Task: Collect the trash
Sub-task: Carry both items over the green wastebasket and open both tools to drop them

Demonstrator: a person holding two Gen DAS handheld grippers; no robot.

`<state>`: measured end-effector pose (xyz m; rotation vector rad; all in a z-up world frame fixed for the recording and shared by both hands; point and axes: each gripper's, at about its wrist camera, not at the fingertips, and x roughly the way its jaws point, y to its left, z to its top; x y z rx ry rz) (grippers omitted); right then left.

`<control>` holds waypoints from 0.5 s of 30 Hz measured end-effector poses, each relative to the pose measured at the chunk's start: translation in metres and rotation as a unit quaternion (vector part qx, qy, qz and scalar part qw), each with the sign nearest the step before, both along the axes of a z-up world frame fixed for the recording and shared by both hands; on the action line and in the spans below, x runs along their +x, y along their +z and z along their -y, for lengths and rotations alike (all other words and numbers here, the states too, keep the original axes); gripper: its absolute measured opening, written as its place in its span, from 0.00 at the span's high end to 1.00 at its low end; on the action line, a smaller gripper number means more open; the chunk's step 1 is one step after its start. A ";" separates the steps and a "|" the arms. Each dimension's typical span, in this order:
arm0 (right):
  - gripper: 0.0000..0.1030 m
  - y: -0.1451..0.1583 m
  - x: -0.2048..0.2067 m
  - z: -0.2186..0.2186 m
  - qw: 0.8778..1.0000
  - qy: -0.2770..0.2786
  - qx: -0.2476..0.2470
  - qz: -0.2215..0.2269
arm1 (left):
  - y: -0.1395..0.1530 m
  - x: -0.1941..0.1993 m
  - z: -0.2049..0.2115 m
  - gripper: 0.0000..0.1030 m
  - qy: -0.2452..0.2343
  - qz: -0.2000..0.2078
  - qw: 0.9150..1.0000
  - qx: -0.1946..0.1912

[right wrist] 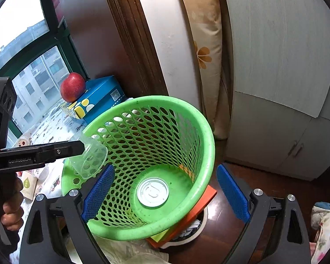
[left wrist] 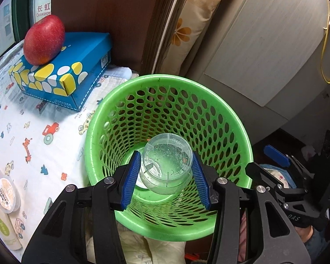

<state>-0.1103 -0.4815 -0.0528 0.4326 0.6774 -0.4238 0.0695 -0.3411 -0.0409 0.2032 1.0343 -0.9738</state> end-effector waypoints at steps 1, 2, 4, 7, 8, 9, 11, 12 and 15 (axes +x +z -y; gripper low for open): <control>0.12 0.000 0.000 0.000 1.000 0.000 0.000 0.001 | -0.001 -0.001 0.001 0.49 0.000 0.001 1.000 0.001; 0.12 0.001 -0.001 0.000 1.000 0.000 0.001 0.001 | -0.001 -0.002 0.000 0.44 0.000 0.000 1.000 0.001; 0.12 0.001 0.000 -0.002 1.000 0.002 0.000 0.002 | 0.000 -0.003 -0.002 0.41 0.000 -0.003 1.000 -0.005; 0.12 0.002 0.002 -0.006 1.000 0.004 0.000 0.003 | 0.004 -0.004 -0.009 0.41 0.003 0.004 1.000 -0.005; 0.12 0.003 0.002 -0.008 1.000 0.007 0.000 0.004 | 0.006 -0.004 -0.012 0.41 0.006 0.007 1.000 -0.005; 0.12 0.004 0.004 -0.011 1.000 0.010 -0.002 0.003 | 0.008 -0.004 -0.017 0.41 0.011 0.010 1.000 -0.007; 0.12 0.005 0.006 -0.017 1.000 0.016 -0.003 0.004 | 0.013 -0.003 -0.028 0.41 0.025 0.018 1.000 -0.006; 0.12 0.006 0.007 -0.020 1.000 0.019 -0.004 0.005 | 0.017 -0.003 -0.034 0.41 0.032 0.025 0.999 -0.006; 0.12 0.010 0.012 -0.032 0.999 0.032 -0.007 0.007 | 0.025 -0.002 -0.057 0.41 0.057 0.043 0.997 -0.006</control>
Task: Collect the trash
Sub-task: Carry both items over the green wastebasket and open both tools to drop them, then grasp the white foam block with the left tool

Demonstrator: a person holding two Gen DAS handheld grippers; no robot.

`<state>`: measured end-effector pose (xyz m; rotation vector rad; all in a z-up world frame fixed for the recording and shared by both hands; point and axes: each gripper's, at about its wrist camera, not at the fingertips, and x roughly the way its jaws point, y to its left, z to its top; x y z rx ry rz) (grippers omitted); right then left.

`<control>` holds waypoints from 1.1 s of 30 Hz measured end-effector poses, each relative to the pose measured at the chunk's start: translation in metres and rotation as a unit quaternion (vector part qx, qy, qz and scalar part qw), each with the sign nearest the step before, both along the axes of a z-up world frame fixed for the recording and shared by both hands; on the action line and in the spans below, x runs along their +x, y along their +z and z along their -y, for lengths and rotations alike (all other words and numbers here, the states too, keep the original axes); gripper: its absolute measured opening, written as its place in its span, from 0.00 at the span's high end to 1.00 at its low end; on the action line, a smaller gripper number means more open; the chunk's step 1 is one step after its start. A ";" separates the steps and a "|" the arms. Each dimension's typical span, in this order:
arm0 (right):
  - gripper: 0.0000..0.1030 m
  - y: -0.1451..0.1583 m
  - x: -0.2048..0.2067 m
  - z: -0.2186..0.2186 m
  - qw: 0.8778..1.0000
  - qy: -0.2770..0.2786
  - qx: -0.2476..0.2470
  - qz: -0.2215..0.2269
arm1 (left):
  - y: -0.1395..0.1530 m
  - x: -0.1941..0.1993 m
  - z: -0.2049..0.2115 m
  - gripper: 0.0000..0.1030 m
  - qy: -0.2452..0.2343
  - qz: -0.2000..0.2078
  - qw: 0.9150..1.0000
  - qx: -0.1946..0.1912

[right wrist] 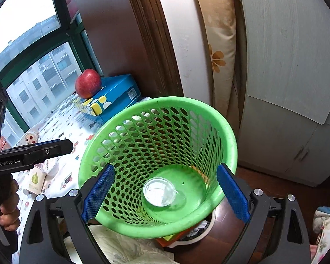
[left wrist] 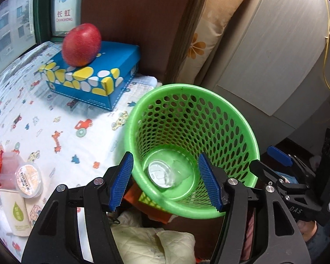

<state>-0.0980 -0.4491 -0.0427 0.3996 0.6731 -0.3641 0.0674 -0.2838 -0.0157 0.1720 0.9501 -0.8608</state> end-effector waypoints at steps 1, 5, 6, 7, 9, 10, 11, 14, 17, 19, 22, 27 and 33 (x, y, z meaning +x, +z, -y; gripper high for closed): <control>0.12 0.001 0.001 -0.004 1.000 0.004 -0.001 0.001 | 0.002 0.002 -0.008 0.41 0.010 0.004 1.000 -0.002; 0.12 0.006 0.013 -0.026 1.000 0.028 -0.006 0.001 | 0.006 0.009 -0.046 0.41 0.052 0.010 0.999 -0.004; 0.12 0.008 0.016 -0.031 0.999 0.034 -0.007 0.002 | 0.007 0.011 -0.057 0.40 0.066 0.015 0.998 -0.002; 0.12 0.010 0.020 -0.037 0.999 0.040 -0.009 0.002 | 0.007 0.013 -0.067 0.39 0.077 0.016 0.997 -0.003; 0.12 0.012 0.026 -0.047 0.999 0.053 -0.011 0.004 | 0.007 0.019 -0.087 0.38 0.100 0.012 0.995 -0.005; 0.12 0.013 0.030 -0.053 0.998 0.059 -0.012 0.004 | 0.007 0.021 -0.098 0.38 0.113 0.014 0.994 -0.003; 0.12 0.014 0.034 -0.058 0.998 0.065 -0.012 0.004 | 0.007 0.023 -0.109 0.38 0.126 0.017 0.992 -0.001; 0.12 0.017 0.044 -0.074 0.996 0.085 -0.015 0.005 | 0.005 0.032 -0.143 0.38 0.167 0.017 0.986 0.002; 0.12 0.020 0.055 -0.089 0.994 0.104 -0.014 0.007 | 0.001 0.042 -0.176 0.38 0.214 0.013 0.977 0.008; 0.12 0.021 0.062 -0.100 0.993 0.116 -0.017 0.007 | -0.002 0.048 -0.199 0.38 0.241 0.007 0.970 0.008; 0.12 0.022 0.072 -0.115 0.991 0.134 -0.017 0.007 | -0.009 0.057 -0.231 0.38 0.277 -0.002 0.961 0.011; 0.12 0.022 0.086 -0.138 0.987 0.159 -0.020 0.005 | -0.027 0.071 -0.270 0.33 0.321 -0.019 0.947 0.023; 0.12 0.022 0.098 -0.157 0.984 0.179 -0.024 0.000 | -0.053 0.087 -0.300 0.33 0.343 -0.053 0.938 0.020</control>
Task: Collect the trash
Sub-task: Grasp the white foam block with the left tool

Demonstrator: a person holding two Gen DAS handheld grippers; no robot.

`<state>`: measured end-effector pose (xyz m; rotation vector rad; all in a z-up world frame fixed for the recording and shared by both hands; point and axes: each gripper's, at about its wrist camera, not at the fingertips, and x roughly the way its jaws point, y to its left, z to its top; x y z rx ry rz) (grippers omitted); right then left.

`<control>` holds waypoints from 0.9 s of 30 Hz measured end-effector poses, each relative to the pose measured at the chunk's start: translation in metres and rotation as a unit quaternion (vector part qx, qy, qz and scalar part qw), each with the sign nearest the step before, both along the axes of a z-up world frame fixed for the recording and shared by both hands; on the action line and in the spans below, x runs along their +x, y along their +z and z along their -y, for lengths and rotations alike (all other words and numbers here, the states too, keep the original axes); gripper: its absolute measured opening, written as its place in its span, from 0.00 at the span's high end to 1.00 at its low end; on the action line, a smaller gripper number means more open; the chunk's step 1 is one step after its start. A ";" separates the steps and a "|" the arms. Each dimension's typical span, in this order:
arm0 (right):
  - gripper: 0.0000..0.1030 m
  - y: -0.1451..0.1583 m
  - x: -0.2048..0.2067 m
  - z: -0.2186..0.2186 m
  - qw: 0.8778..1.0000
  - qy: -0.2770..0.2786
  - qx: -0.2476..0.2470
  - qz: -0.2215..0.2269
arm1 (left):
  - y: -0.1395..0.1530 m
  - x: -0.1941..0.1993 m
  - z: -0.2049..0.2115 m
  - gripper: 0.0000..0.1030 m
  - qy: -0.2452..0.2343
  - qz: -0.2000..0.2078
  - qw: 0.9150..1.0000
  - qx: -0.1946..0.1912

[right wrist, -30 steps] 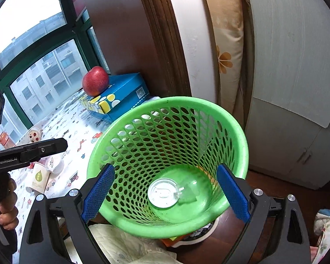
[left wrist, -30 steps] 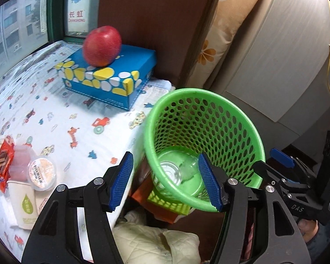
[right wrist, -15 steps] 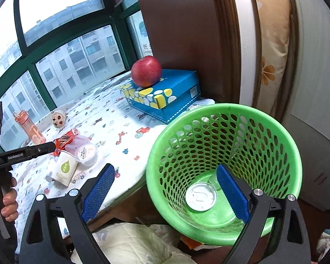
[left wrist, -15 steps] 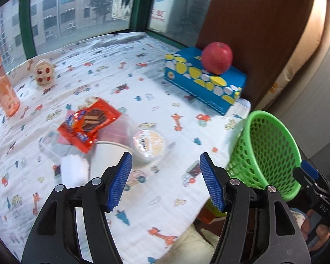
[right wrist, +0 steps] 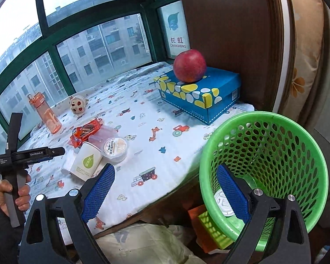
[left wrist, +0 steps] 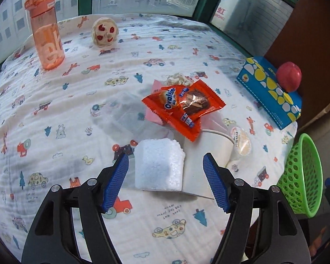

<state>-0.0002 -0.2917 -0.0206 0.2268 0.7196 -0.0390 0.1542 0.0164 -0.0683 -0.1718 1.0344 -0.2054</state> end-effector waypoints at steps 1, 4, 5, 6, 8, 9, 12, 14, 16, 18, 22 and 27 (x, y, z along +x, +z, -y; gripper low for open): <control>0.12 -0.001 0.002 -0.003 1.000 0.003 0.000 -0.001 | -0.004 0.002 -0.002 0.33 0.001 -0.006 1.000 -0.003; 0.12 -0.005 0.007 -0.011 1.000 0.011 -0.001 -0.007 | -0.016 0.007 -0.005 0.33 -0.001 -0.022 1.000 -0.022; 0.12 -0.006 0.008 -0.014 1.000 0.014 0.000 -0.010 | -0.019 0.009 -0.004 0.33 -0.002 -0.026 0.999 -0.026; 0.12 -0.007 0.010 -0.016 1.000 0.017 0.000 -0.012 | -0.022 0.010 -0.004 0.33 0.000 -0.029 0.999 -0.026; 0.12 -0.009 0.013 -0.021 1.000 0.023 -0.001 -0.016 | -0.027 0.013 -0.005 0.33 0.003 -0.035 0.999 -0.026; 0.12 -0.010 0.014 -0.023 1.000 0.025 -0.001 -0.017 | -0.030 0.014 -0.005 0.33 0.004 -0.039 0.999 -0.029; 0.12 -0.014 0.019 -0.029 0.999 0.031 -0.002 -0.023 | -0.037 0.017 -0.007 0.33 0.005 -0.045 0.998 -0.035; 0.12 -0.016 0.022 -0.032 0.999 0.034 -0.002 -0.026 | -0.040 0.018 -0.008 0.33 0.005 -0.048 0.998 -0.042; 0.12 -0.018 0.027 -0.034 0.999 0.036 -0.001 -0.029 | -0.043 0.019 -0.008 0.35 0.002 -0.050 0.998 -0.045; 0.12 -0.020 0.031 -0.037 0.999 0.041 -0.001 -0.032 | -0.045 0.020 -0.008 0.41 -0.002 -0.052 0.997 -0.049; 0.12 -0.026 0.040 -0.044 0.998 0.052 -0.002 -0.040 | -0.046 0.018 -0.011 0.42 -0.003 -0.047 0.997 -0.054; 0.12 -0.034 0.051 -0.054 0.996 0.066 0.007 -0.051 | -0.036 0.013 -0.016 0.42 -0.005 -0.033 0.998 -0.053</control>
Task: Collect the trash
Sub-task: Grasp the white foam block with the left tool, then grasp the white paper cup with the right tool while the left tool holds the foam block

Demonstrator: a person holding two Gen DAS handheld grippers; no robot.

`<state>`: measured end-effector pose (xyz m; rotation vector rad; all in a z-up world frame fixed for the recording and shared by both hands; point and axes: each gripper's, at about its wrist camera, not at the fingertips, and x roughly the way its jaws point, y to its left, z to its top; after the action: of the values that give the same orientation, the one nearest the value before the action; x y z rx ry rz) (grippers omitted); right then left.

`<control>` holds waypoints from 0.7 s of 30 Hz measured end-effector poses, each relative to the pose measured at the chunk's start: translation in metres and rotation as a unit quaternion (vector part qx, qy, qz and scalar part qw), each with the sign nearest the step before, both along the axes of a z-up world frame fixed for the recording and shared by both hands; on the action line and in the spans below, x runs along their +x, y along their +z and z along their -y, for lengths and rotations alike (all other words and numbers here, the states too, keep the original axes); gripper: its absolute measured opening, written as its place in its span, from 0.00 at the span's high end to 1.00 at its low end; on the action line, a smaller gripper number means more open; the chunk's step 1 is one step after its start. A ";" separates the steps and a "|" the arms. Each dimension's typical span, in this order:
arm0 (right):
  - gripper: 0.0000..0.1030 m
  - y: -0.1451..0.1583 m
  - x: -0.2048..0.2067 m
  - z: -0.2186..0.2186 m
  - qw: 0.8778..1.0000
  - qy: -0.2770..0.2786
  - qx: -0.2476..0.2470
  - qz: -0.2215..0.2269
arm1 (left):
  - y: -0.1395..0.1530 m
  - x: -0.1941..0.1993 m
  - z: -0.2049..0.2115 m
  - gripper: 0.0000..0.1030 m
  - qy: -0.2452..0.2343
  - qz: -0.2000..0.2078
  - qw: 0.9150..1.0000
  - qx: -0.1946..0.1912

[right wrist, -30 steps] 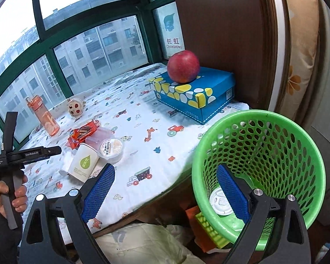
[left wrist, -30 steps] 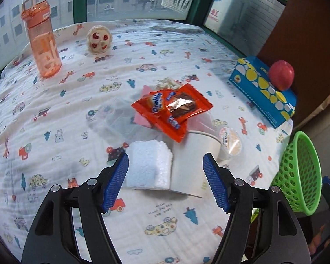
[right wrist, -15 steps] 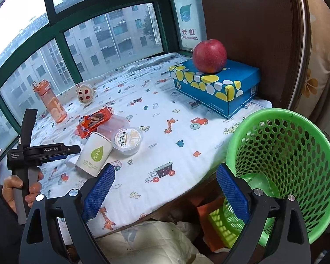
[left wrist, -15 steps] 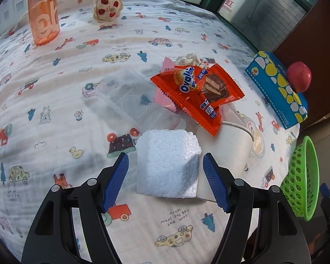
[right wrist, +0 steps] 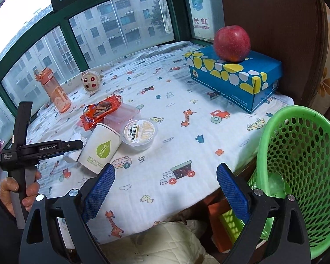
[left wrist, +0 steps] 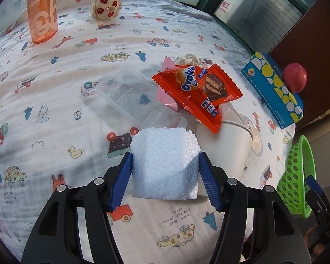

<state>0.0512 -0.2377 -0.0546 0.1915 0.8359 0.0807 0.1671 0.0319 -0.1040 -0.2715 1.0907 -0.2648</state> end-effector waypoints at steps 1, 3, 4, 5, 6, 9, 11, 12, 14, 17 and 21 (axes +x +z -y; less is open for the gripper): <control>0.12 -0.001 0.002 -0.004 1.000 0.004 0.002 -0.002 | 0.003 -0.002 -0.002 0.42 0.000 0.005 1.000 -0.001; 0.12 -0.003 0.008 -0.011 1.000 0.014 0.012 -0.006 | 0.010 -0.005 -0.004 0.42 0.000 0.014 1.000 -0.001; 0.12 -0.004 0.011 -0.016 1.000 0.020 0.017 -0.008 | 0.013 -0.007 -0.006 0.42 0.000 0.019 1.000 0.000; 0.12 -0.004 0.014 -0.021 0.999 0.025 0.021 -0.009 | 0.016 -0.009 -0.008 0.42 0.001 0.022 1.000 0.002; 0.12 -0.005 0.017 -0.026 0.999 0.030 0.025 -0.010 | 0.019 -0.010 -0.009 0.42 0.001 0.025 1.000 0.004; 0.12 -0.009 0.027 -0.040 0.997 0.045 0.057 -0.021 | 0.026 -0.013 -0.017 0.42 0.006 0.035 0.999 0.008; 0.12 -0.012 0.036 -0.050 0.995 0.052 0.074 -0.029 | 0.030 -0.015 -0.024 0.42 0.011 0.039 0.999 0.007; 0.12 -0.015 0.040 -0.055 0.995 0.055 0.081 -0.034 | 0.032 -0.016 -0.027 0.42 0.013 0.041 0.999 0.005; 0.12 -0.022 0.049 -0.064 0.992 0.059 0.102 -0.046 | 0.035 -0.018 -0.033 0.42 0.016 0.045 0.999 0.004; 0.12 -0.033 0.066 -0.073 0.988 0.054 0.128 -0.064 | 0.037 -0.021 -0.039 0.42 0.017 0.047 0.999 0.003; 0.16 -0.044 0.085 -0.083 0.986 0.046 0.139 -0.083 | 0.038 -0.024 -0.047 0.42 0.018 0.050 0.999 -0.003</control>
<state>0.1364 -0.1544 -0.0983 0.4265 0.9983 0.2728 0.1436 0.0785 -0.0657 -0.2806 0.9849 -0.2465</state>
